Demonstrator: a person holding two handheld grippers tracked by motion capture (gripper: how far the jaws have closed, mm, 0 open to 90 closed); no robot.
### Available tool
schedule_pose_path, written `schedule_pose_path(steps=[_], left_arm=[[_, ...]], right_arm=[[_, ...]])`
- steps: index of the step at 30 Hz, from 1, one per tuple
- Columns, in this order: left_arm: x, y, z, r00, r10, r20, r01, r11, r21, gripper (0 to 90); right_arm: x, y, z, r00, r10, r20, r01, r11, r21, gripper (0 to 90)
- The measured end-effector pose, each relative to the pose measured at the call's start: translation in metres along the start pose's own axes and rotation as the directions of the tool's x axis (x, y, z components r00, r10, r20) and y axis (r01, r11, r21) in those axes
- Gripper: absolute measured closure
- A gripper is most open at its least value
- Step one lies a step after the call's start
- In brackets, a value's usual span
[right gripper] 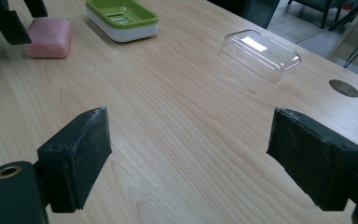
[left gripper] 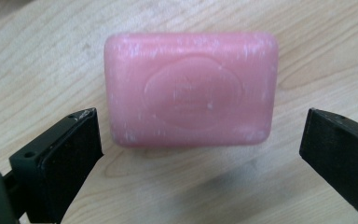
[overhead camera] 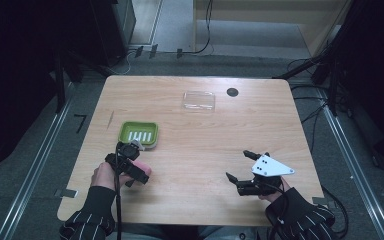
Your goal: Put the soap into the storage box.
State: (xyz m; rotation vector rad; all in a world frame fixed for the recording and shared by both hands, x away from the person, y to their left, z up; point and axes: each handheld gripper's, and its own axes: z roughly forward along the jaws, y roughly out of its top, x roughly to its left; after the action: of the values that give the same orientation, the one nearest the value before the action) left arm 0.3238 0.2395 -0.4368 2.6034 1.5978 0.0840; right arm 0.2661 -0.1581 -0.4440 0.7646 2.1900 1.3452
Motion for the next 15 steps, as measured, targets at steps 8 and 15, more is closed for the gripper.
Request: schedule_pose_path(steps=[8,15], left_arm=[[0.001,0.012,0.004,1.0000,0.005,-0.006,-0.005,1.0000,0.001,0.0],[0.004,0.019,0.008,0.9999,-0.001,-0.014,0.001,1.0000,0.004,2.3]], right_arm=[[0.000,0.000,0.000,1.0000,-0.003,0.001,0.003,1.000,0.000,13.8],[0.000,0.000,0.000,1.0000,0.000,0.003,0.000,1.000,-0.001,13.8]])
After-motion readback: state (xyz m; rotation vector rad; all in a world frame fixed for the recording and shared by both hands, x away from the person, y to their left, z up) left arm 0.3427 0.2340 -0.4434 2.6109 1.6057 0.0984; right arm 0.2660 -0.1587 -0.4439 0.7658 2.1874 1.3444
